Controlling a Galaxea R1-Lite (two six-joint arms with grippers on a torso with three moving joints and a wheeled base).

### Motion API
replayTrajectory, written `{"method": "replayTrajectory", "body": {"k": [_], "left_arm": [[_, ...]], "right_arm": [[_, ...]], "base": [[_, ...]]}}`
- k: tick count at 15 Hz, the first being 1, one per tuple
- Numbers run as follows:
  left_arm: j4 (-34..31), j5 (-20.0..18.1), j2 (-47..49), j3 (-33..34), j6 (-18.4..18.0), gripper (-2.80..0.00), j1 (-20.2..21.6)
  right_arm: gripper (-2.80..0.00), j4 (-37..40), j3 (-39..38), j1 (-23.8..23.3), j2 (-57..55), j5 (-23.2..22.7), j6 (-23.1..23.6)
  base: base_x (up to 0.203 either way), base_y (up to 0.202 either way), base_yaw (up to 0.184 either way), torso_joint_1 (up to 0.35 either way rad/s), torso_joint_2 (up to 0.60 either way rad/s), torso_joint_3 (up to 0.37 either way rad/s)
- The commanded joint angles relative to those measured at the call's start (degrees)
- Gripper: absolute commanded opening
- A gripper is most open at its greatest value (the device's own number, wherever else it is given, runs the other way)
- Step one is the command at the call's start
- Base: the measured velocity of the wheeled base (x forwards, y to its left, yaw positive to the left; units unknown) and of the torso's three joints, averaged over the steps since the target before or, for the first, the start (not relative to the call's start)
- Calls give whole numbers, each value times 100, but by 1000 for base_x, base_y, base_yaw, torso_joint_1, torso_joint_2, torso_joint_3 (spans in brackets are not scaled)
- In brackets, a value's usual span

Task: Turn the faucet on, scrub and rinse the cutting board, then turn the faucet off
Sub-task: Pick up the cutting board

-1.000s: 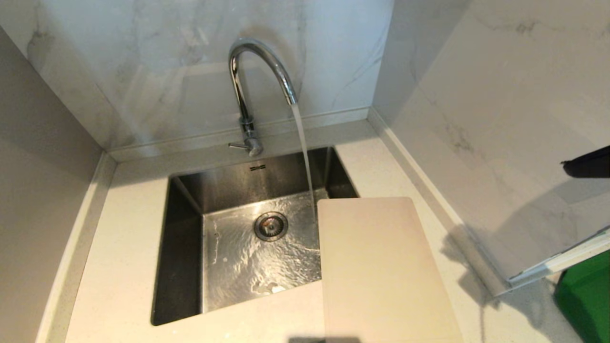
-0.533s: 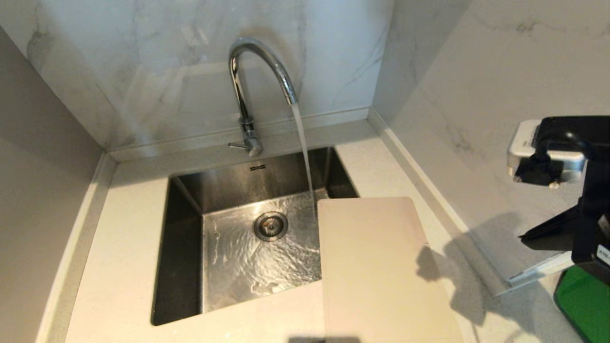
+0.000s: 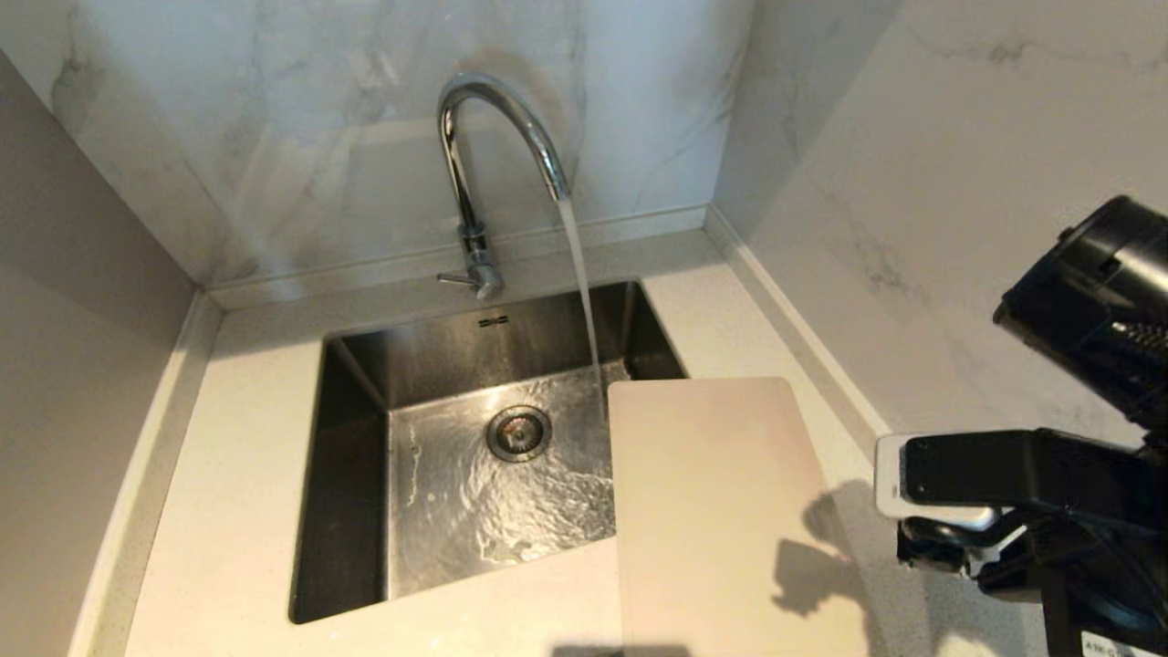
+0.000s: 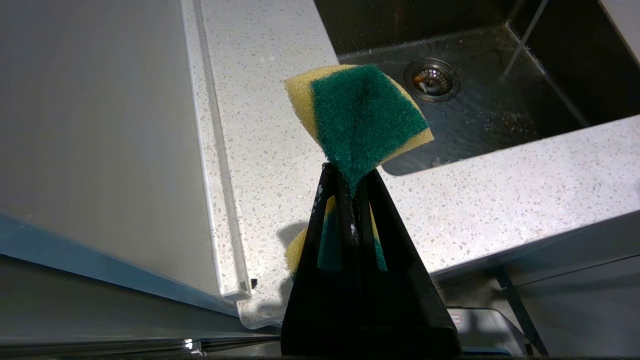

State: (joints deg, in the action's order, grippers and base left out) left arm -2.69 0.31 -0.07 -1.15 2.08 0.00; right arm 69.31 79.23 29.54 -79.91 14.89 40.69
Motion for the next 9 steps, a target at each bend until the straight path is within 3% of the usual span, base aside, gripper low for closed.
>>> {"method": "replayTrajectory", "body": {"k": [1,2,3,4,7,9], "left_arm": [[-3,4,-1,0,2,-280,0],[-3,4,-1,0,2,-280,0],[-3,4,-1,0,2,-280,0],[-3,-2,-1,0,2,-280,0],[-3,2,-1,0,2,-280,0],[-3,-3,-1,0,2,-280,-5]], "right_arm": [[-280,16,-433,119,-14,32,95],[-280,-175,-666,207,-8,46,109],[-19,-501,-963,291,11,72,120],[0,-827,-1241,358,28,133,143],[0,-1639,-1924,433,51,238,455],[0,-1772,-2020,465,-33,232,482]], "base": [[0,0,0,0,0,0],[0,0,0,0,0,0],[0,0,0,0,0,0],[0,0,0,0,0,0],[0,0,0,0,0,0],[0,0,0,0,0,0]]}}
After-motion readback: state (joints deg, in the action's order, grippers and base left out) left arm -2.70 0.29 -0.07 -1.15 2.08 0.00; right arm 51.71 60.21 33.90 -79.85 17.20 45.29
